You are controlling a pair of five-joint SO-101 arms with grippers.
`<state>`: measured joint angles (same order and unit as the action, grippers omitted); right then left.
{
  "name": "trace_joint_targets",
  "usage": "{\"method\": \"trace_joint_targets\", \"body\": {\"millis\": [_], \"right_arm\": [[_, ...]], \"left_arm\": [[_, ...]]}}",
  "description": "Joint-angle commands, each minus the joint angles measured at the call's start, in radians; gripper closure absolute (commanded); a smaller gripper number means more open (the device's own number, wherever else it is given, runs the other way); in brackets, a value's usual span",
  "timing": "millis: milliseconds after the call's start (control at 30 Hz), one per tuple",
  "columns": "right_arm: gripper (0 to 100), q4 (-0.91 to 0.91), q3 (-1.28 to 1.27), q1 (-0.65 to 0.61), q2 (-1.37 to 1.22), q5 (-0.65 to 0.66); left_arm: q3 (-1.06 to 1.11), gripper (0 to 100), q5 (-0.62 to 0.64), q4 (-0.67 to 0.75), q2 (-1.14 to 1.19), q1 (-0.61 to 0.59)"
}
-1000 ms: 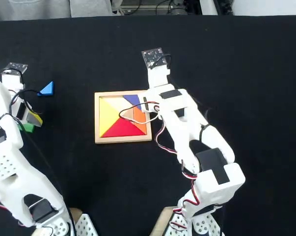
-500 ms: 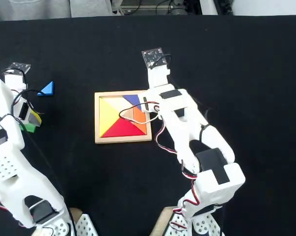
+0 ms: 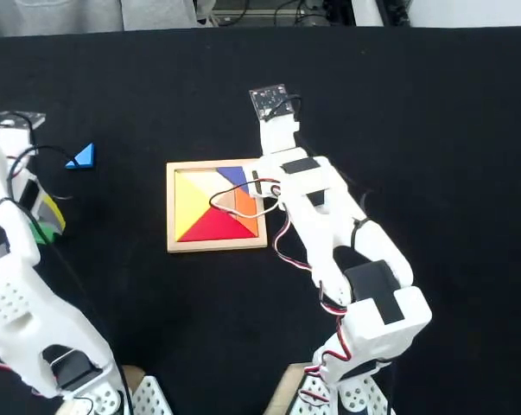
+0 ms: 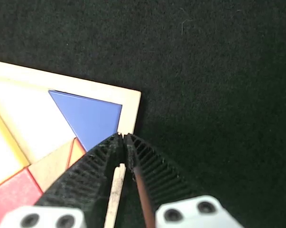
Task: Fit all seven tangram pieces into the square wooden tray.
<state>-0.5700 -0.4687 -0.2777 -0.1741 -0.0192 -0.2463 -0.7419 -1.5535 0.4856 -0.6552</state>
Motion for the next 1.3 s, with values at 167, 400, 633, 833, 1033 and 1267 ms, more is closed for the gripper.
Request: {"method": "trace_joint_targets", "body": {"millis": [167,400,633,833,1033,1267], "right_arm": [[98.7,-0.089,0.139,0.060,0.010,0.009],[98.7,-0.094,0.159,0.123,0.008,0.003],[98.7,-0.075,0.168,0.170,0.008,0.003],[98.7,-0.043,0.170,0.204,0.007,0.003],[98.7,-0.012,0.170,0.232,0.004,0.003],[98.7,-0.009,0.170,0.233,0.007,0.009]], "left_arm": [[0.015,87,0.071,-0.161,-0.272,0.139],[0.208,87,0.138,-0.152,-0.470,0.363],[0.421,87,0.250,0.061,-0.617,0.610],[0.573,87,0.331,0.334,-0.618,0.750],[0.598,87,0.367,0.456,-0.614,0.863],[0.582,87,0.362,0.683,-0.439,0.866]]}}
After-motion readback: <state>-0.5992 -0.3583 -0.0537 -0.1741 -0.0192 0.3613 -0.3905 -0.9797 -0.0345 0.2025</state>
